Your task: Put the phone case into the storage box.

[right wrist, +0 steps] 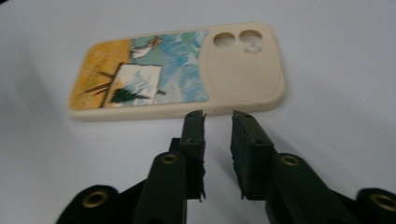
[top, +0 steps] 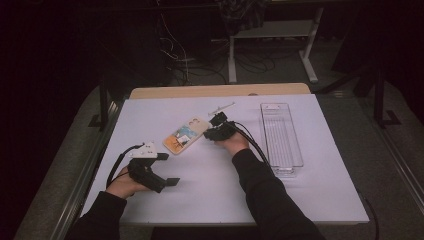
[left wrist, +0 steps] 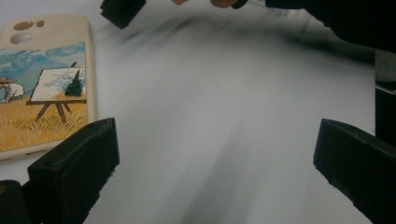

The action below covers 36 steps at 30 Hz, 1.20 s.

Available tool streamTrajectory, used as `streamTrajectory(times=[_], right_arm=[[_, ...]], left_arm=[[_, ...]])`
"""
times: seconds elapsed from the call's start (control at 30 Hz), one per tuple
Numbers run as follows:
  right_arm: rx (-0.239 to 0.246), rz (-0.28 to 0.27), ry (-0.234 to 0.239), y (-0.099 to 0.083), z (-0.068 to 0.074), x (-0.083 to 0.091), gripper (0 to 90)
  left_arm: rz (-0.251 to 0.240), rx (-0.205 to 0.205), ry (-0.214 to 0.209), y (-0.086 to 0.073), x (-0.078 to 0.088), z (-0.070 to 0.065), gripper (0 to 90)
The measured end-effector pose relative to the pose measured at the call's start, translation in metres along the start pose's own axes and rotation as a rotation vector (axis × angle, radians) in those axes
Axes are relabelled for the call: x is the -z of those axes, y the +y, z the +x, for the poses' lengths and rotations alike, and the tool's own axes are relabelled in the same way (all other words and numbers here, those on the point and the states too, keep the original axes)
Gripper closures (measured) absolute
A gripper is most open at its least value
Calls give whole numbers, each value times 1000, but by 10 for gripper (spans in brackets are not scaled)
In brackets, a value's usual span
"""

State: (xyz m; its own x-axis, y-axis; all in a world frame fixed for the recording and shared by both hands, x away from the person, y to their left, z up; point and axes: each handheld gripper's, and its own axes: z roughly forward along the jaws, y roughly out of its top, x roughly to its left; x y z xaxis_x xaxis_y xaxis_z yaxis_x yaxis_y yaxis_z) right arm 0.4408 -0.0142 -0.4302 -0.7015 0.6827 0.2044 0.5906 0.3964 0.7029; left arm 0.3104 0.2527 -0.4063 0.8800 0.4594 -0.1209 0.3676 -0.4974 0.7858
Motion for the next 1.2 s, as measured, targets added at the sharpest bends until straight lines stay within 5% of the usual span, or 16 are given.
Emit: streamTrajectory(times=[0.47, 0.63, 0.77, 0.93, 1.2], right_arm=[[32, -7, 19, -25, 25, 44, 355], [42, -7, 63, -40, 32, 59, 227], [45, -19, 92, -50, 37, 68, 173], [88, -28, 67, -59, 43, 78, 127], [86, -33, 75, -73, 42, 88, 74]], left_arm=[[9, -1, -1, 0, -1, 0, 0], [14, -5, 2, 0, -2, 0, 0], [15, -5, 1, 0, -3, 0, 0], [14, -5, 0, 0, -3, -1, 0], [10, -4, 0, 0, -4, -1, 0]])
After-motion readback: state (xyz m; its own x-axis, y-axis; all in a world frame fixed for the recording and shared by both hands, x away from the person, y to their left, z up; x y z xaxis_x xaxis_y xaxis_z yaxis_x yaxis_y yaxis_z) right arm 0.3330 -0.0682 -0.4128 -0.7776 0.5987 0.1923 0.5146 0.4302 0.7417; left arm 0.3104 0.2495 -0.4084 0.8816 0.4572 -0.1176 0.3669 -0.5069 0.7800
